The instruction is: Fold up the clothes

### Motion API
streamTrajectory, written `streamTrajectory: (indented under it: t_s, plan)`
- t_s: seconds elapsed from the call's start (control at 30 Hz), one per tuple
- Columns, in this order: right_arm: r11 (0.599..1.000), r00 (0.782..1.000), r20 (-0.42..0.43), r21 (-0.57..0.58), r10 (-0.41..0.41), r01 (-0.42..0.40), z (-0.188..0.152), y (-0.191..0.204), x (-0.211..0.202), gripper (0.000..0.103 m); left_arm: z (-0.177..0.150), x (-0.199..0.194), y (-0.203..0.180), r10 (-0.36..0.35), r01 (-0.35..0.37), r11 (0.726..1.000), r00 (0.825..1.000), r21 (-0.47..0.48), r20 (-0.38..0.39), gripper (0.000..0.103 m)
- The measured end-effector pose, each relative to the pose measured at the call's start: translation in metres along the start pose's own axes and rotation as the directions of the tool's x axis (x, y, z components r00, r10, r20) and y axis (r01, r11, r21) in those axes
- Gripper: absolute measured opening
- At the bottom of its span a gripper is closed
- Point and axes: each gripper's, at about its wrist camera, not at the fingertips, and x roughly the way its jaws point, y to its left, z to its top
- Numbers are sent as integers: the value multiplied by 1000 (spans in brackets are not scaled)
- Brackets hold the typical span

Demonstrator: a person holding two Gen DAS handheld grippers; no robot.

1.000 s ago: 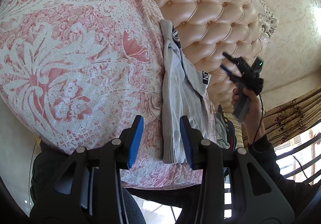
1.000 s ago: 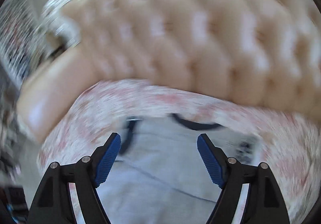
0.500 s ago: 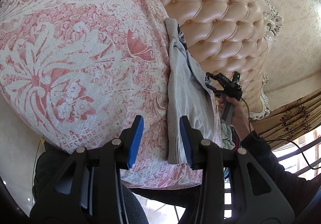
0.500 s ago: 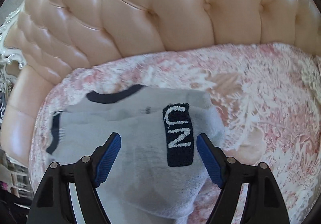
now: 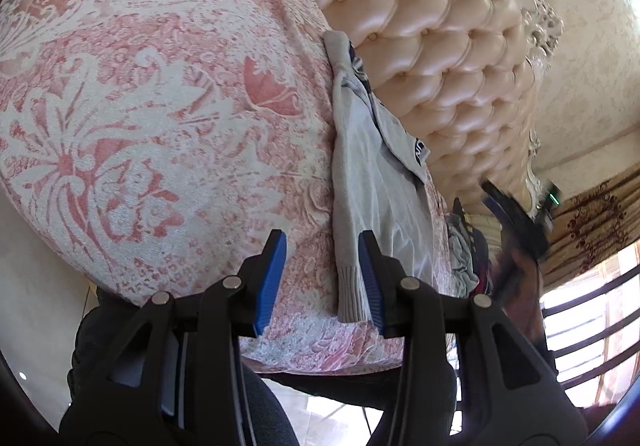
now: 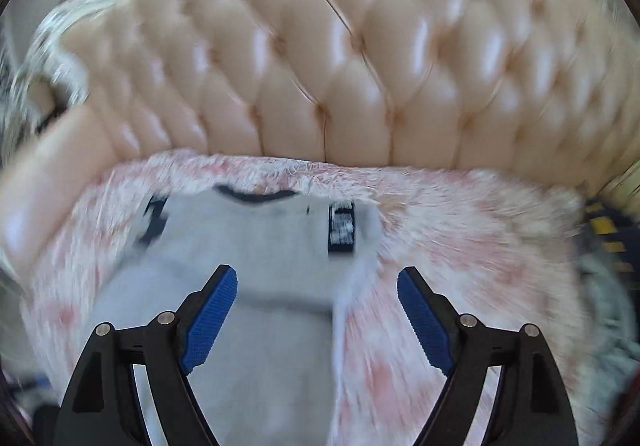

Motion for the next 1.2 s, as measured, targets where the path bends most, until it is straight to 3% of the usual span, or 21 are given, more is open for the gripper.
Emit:
streamTrajectory:
  t_s: [0.07,0.17,0.27,0.33,0.43,0.53,0.6,0.67,0.77,0.93,1.07,1.2]
  plan:
    - [998,998,39,-31,-59,60,-31,18,-45,85,-2,-1,-2,5,-5,1000,1000,8,2,50]
    - [997,996,45,28,-72,71,-82,33,-103,85,-8,-9,-7,45,-46,999,999,14,25,61]
    - [991,1000,25,132,0,-3,-131,34,-144,87,-17,-23,-14,80,-80,997,995,12,60,63]
    - [991,1000,-20,137,-4,7,-151,35,-152,87,-29,-34,-20,77,-77,997,994,-8,84,69]
    - [990,999,-41,142,6,-1,-172,34,-161,87,-45,-36,-32,39,-39,999,999,1,20,73]
    - [970,993,-33,220,112,-102,-184,20,-169,87,-57,-37,-44,-11,11,1000,999,7,-45,67]
    - [948,981,-26,264,192,-179,-191,12,-166,87,-58,-32,-51,-33,34,999,996,13,-84,53]
    - [921,967,-5,307,255,-241,-195,4,-162,87,-57,-24,-55,-33,36,999,993,26,-117,52]
    - [873,944,7,379,329,-307,-200,-3,-147,87,-57,-7,-64,73,-56,990,989,130,-128,51]
    - [827,919,-26,446,394,-342,-207,-6,-114,87,-52,27,-62,122,-103,988,976,113,-178,51]
    - [769,893,-49,532,447,-355,-207,-11,-85,87,-46,47,-58,173,-158,983,966,90,-190,51]
    - [771,891,-85,541,446,-335,-203,-14,-68,87,-41,61,-54,186,-176,982,960,64,-208,42]
